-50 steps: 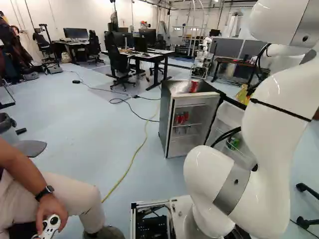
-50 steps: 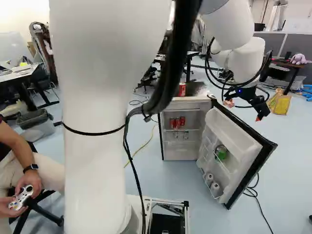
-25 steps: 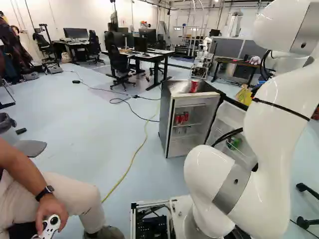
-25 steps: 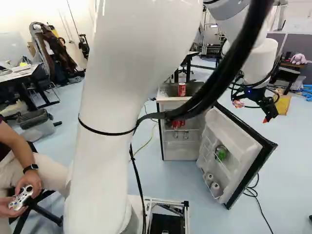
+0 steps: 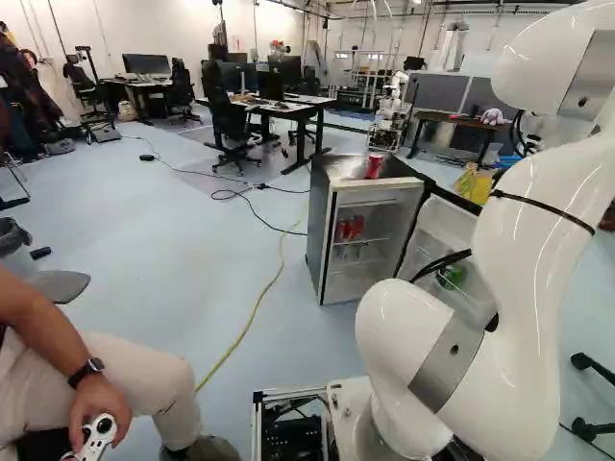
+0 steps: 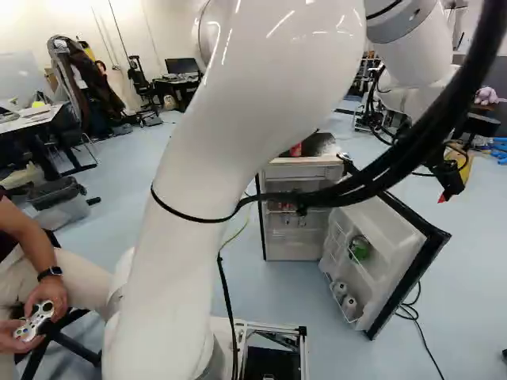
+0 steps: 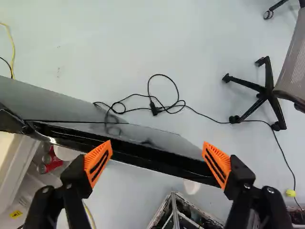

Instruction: Grab a drink from the fridge

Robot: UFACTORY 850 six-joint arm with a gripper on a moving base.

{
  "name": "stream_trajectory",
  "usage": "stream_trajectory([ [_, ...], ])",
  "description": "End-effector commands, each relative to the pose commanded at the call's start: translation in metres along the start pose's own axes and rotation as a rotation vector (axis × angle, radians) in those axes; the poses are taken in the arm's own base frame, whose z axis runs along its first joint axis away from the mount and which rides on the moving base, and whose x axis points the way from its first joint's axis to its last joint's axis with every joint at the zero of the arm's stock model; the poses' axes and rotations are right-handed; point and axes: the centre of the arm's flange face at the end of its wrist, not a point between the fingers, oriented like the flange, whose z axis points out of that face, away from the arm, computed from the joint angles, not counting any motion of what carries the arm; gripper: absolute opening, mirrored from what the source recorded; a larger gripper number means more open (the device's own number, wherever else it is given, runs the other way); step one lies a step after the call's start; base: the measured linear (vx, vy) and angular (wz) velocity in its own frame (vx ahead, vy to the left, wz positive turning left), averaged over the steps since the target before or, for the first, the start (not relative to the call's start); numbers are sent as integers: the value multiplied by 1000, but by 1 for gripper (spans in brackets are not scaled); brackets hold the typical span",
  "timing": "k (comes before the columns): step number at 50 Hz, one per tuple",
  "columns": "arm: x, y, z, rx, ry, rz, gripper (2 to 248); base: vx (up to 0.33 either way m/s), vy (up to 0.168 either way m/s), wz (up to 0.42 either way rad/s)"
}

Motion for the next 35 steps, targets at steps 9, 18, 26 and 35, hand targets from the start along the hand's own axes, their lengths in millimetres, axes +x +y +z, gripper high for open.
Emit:
stream_trajectory([
  [9,11,7,7,-3,-12,9,247,0,0,0],
  [18,21,13,13,-6,-26,17,247,0,0,0],
  [26,29,19,19,-9,-39,24,247,0,0,0],
  [35,38,25,27,-11,-54,32,247,0,0,0],
])
